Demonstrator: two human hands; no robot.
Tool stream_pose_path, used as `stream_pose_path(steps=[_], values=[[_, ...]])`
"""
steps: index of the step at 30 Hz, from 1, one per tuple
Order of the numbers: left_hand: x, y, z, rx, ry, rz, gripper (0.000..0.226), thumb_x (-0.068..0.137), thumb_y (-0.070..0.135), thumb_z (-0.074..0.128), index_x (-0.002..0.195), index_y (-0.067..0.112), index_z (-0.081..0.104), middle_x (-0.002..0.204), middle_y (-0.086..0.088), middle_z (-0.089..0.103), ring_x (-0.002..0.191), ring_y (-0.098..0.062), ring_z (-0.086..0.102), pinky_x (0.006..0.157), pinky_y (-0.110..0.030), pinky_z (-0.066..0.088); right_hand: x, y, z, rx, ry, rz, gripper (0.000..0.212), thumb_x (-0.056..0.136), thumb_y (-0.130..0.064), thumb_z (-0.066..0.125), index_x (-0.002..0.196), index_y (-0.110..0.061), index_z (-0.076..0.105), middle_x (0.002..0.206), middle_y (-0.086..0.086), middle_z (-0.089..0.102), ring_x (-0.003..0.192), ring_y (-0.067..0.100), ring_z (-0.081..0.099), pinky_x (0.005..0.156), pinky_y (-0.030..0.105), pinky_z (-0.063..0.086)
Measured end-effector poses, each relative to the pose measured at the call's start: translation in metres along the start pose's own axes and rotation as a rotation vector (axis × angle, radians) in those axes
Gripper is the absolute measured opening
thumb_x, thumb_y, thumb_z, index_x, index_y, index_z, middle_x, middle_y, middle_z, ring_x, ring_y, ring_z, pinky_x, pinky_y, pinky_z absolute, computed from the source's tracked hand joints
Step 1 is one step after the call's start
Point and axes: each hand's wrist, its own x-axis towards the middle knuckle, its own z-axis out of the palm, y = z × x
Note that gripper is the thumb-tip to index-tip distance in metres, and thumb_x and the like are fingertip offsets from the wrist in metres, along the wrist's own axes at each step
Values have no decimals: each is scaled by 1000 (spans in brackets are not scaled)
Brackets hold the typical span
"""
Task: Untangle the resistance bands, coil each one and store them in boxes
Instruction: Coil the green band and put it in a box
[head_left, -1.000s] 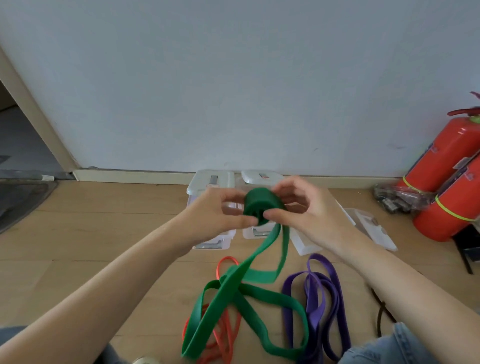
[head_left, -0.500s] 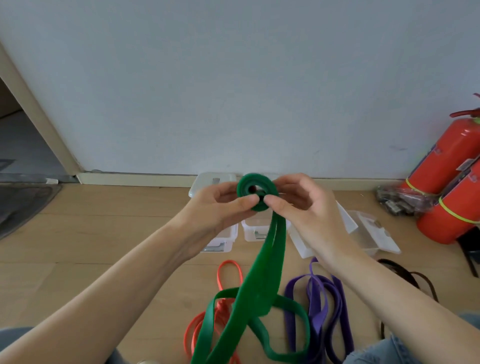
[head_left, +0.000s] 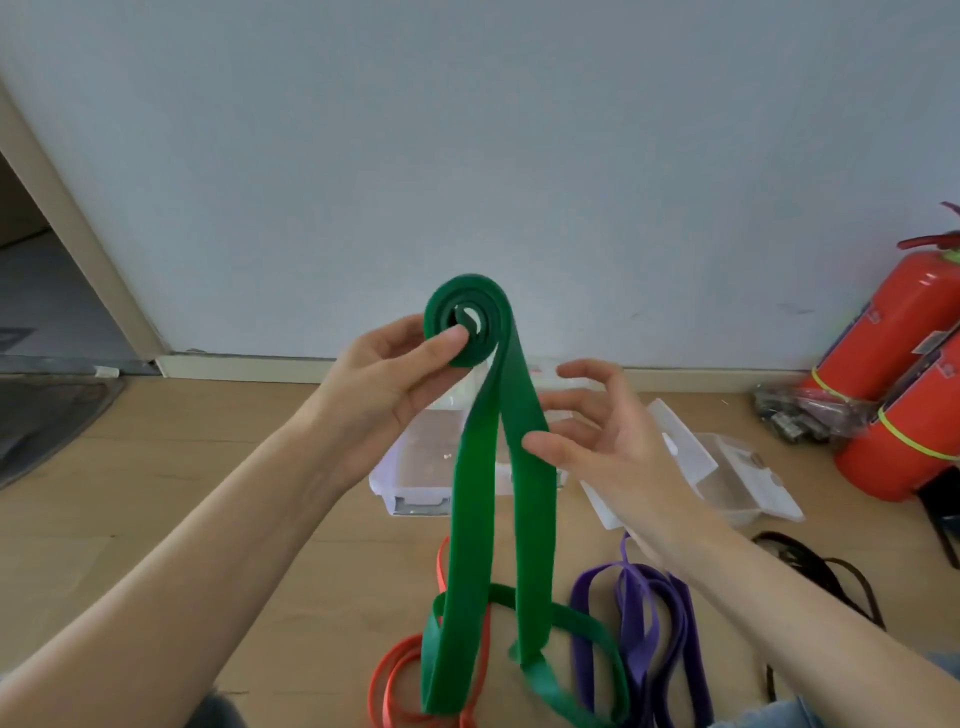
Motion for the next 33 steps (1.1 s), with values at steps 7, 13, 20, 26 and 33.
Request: stream_pose_path(steps=[7, 13, 20, 26, 33], values=[[-2, -5, 13, -41, -20, 24, 41, 73, 16, 64, 111, 1, 62, 114, -12, 68, 105, -17, 65, 80, -19, 53, 7, -1, 14, -97, -59, -63, 47, 72, -42, 72, 111, -39, 47, 98, -1, 71, 86, 12, 68, 77, 20, 51], [-12, -27, 25, 14, 37, -39, 49, 67, 20, 69, 113, 3, 61, 117, -11, 66, 107, -20, 64, 95, -30, 48, 9, -5, 9, -189, 129, -135, 26, 75, -36, 72, 87, -17, 58, 89, -7, 69, 87, 7, 66, 74, 20, 50], [-10, -17, 18, 481, -110, -213, 42, 75, 24, 72, 116, 23, 62, 117, 7, 65, 111, -9, 59, 96, -26, 45, 7, -11, -15, -339, 21, -110, 26, 72, -14, 76, 83, -14, 53, 88, 2, 67, 85, 14, 66, 79, 30, 54], [-13, -12, 17, 1004, -221, -25, 30, 70, 25, 79, 96, 30, 64, 89, 15, 68, 84, -9, 66, 74, -11, 49, 3, -14, -18, -651, -192, -152, 25, 75, -22, 75, 96, -19, 62, 91, -13, 65, 93, 1, 60, 90, 24, 47], [-11, -7, 14, 228, -24, -55, 43, 61, 25, 75, 98, 6, 65, 109, -11, 66, 87, -16, 70, 69, -20, 55, 1, -11, 0, -18, -7, -51, 42, 67, -25, 73, 103, -21, 52, 97, -2, 69, 88, 15, 67, 75, 23, 53]])
